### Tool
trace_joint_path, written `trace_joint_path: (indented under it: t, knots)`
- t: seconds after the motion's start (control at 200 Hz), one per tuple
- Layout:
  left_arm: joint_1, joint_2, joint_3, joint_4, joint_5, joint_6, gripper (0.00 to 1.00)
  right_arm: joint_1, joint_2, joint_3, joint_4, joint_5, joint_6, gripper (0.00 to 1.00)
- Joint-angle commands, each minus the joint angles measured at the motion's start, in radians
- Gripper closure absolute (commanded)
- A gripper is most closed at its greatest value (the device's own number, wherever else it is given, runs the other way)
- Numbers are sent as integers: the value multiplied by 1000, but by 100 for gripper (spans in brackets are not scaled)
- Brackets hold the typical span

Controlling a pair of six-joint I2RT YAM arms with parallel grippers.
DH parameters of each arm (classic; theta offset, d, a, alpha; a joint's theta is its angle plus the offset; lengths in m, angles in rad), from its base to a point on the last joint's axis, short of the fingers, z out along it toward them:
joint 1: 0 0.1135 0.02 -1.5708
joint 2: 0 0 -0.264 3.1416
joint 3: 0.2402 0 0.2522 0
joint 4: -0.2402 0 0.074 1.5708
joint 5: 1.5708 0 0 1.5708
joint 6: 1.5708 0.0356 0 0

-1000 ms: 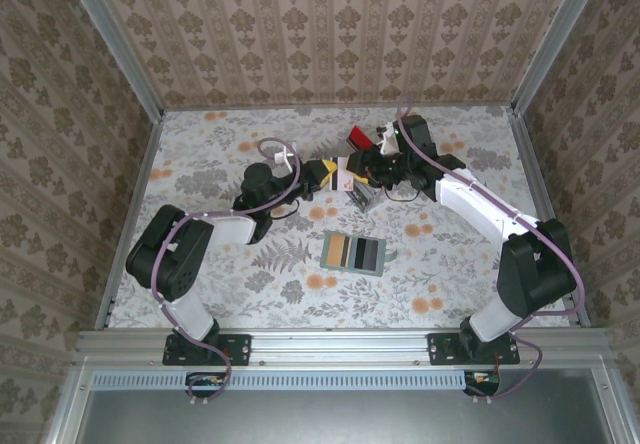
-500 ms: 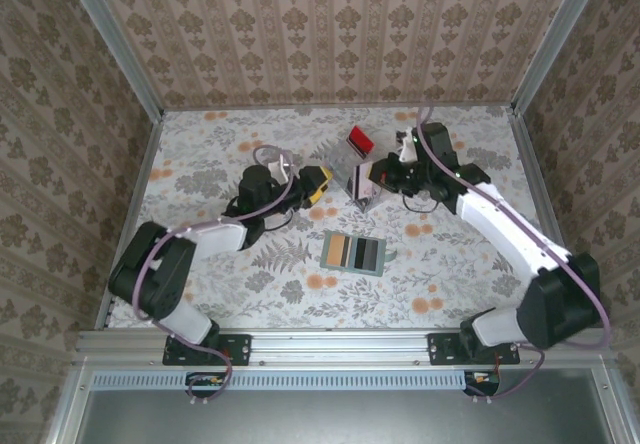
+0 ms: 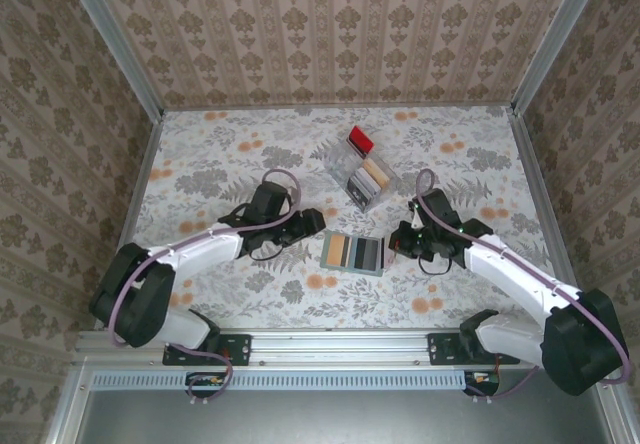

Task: Put the credit cards into the card holder
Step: Flip over the card slot in the card holder.

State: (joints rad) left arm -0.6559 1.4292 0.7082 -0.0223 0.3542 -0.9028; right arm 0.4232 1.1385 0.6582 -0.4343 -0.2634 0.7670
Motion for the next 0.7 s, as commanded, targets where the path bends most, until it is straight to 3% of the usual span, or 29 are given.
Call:
trace_joint_path:
  t: [0.0, 0.35, 0.695]
  knots:
    - [-21, 42, 24, -36, 6, 63, 32, 3, -15, -37, 81, 40, 35, 99]
    - [-64, 158, 79, -23, 23, 82, 36, 12, 73, -83, 188, 23, 54, 99]
    - [-82, 167, 75, -31, 10, 79, 38, 23, 62, -74, 136, 69, 22, 99]
